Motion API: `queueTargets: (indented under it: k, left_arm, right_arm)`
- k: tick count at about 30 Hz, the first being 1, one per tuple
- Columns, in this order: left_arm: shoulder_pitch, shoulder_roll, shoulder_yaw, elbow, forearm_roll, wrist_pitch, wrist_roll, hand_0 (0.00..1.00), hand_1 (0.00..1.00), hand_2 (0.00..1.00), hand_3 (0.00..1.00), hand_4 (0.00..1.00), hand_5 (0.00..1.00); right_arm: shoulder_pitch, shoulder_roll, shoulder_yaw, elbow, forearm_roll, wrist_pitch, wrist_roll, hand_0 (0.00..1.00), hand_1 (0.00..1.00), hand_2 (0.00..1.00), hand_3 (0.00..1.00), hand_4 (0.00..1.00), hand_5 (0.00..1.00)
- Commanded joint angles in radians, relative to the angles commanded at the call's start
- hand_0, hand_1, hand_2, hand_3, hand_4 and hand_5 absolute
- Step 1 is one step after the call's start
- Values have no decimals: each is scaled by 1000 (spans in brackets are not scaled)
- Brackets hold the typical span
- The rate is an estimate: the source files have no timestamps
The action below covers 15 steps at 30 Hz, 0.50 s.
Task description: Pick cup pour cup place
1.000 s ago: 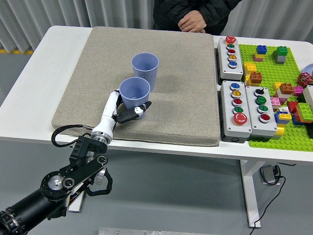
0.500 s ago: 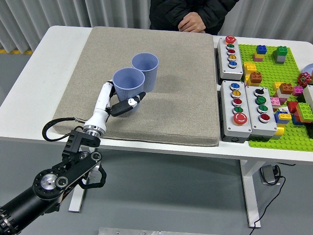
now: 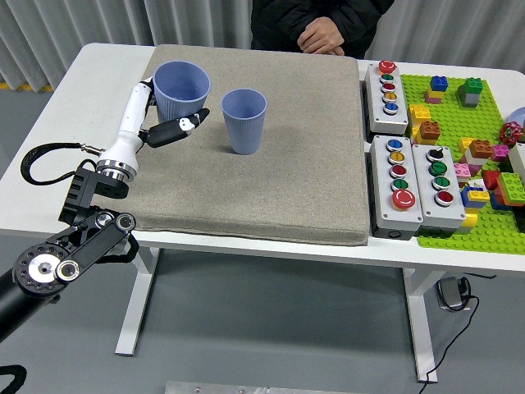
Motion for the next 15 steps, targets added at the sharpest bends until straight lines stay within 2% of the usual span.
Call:
queueTargets:
  k: [7, 15]
  left_arm:
    - [-98, 3, 72, 44, 9, -10, 31, 557, 475, 501, 494, 821, 216]
    - [-177, 4, 136, 91, 40, -6, 44, 556, 479, 506, 497, 809, 201]
  right_arm:
    - [3, -1, -8, 0, 13, -3, 0, 695, 628, 590, 587, 2, 288]
    - [12, -3, -15, -1, 26, -7, 2, 695, 628, 591, 587, 2, 286]
